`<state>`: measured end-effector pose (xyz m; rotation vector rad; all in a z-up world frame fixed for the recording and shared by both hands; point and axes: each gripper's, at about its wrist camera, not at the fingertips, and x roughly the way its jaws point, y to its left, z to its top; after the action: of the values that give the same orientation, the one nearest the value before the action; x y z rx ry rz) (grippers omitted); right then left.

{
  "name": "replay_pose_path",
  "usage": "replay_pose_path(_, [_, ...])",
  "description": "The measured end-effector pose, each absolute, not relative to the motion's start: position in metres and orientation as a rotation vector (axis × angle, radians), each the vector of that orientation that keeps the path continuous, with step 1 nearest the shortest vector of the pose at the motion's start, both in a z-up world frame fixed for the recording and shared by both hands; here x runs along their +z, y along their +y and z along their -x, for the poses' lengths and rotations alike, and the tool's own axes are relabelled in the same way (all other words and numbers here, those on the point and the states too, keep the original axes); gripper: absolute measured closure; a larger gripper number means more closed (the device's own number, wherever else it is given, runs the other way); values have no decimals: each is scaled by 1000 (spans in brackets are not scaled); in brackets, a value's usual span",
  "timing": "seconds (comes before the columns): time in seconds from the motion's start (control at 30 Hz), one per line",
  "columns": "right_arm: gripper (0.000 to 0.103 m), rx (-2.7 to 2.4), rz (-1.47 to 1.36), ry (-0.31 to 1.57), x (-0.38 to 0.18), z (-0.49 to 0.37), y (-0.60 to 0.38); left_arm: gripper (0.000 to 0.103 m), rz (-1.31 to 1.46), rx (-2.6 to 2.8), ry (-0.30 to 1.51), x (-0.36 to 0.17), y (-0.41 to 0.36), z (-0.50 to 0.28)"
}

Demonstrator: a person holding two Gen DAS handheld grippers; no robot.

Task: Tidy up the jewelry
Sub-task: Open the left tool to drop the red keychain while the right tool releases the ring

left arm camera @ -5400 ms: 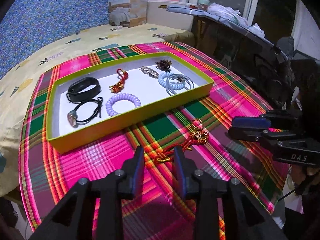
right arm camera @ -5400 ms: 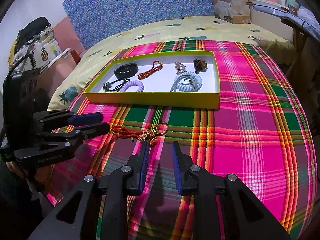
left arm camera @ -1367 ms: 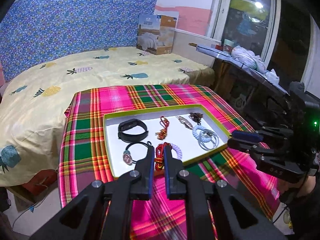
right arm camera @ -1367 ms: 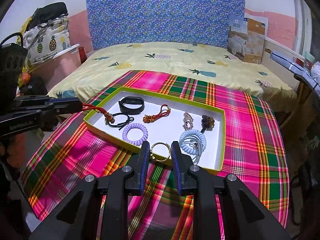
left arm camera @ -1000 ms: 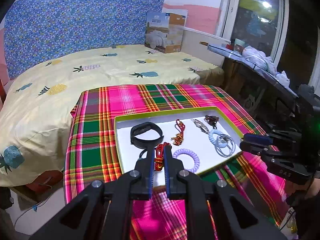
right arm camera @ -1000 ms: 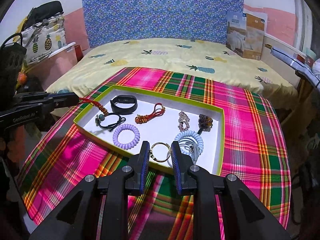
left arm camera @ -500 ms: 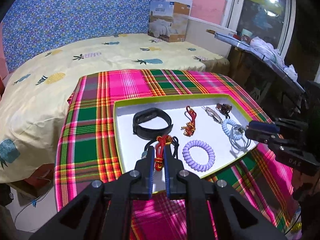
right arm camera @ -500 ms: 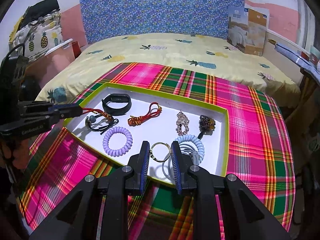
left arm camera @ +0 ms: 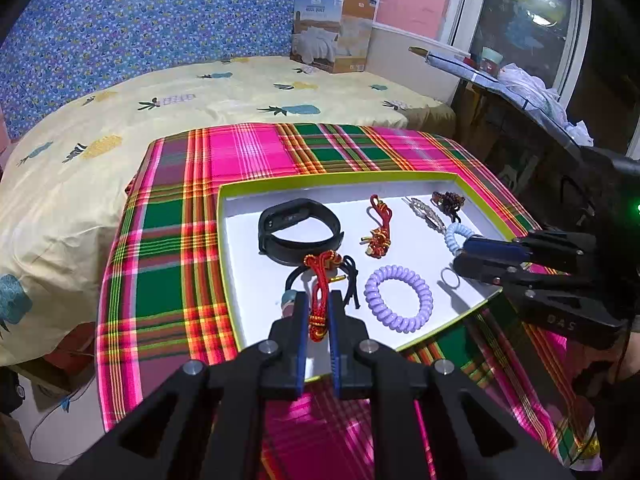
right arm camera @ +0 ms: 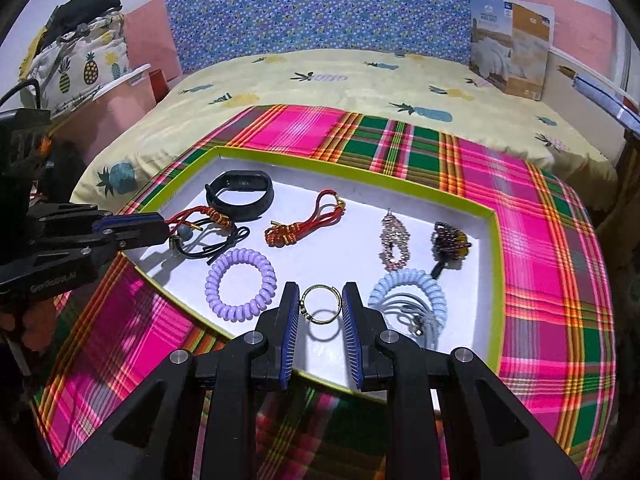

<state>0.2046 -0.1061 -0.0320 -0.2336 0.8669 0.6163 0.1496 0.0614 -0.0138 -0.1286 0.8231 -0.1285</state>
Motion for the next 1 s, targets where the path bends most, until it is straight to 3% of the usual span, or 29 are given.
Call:
replay_pose_path(0.27, [80, 618, 241, 904, -42, -217, -97, 92, 114, -130, 839, -18, 59, -152])
replay_pose_path(0.4, [80, 612, 249, 921, -47, -221, -95, 80, 115, -133, 836, -18, 59, -152])
replay_pose_path(1.0, [78, 576, 238, 924, -37, -212, -98, 80, 118, -97, 823, -7, 59, -141])
